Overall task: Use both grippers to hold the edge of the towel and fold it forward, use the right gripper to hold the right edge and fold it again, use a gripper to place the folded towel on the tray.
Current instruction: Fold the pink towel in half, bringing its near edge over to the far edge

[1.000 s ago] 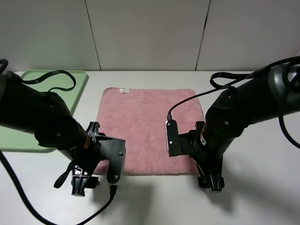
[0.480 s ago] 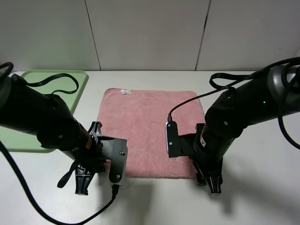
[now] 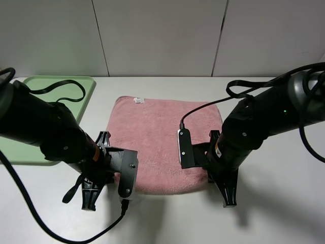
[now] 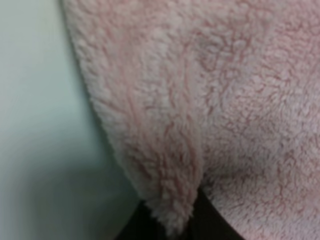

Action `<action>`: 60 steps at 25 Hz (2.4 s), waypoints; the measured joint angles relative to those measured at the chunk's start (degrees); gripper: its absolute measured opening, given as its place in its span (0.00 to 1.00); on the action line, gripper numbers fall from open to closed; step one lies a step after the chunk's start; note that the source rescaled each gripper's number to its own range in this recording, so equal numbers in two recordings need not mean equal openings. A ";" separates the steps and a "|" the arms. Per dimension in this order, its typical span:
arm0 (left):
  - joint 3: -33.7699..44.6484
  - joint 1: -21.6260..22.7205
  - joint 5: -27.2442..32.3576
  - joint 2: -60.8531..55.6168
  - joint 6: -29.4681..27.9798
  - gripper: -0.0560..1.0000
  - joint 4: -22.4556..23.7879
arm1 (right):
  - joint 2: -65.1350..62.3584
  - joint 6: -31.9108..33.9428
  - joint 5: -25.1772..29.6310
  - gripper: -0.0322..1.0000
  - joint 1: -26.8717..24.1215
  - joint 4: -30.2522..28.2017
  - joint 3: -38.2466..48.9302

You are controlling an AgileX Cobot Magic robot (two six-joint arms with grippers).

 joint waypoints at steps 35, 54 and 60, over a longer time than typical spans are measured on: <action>0.15 0.00 14.74 -16.99 0.00 0.06 -0.21 | -11.75 2.95 10.08 0.03 0.00 4.87 -1.03; 0.21 -2.32 34.66 -35.14 0.00 0.05 -6.56 | -23.42 11.04 22.89 0.03 13.96 9.47 -1.23; 0.21 -2.93 38.24 -37.13 0.00 0.05 -7.10 | -23.42 15.94 23.86 0.03 16.66 9.67 -1.23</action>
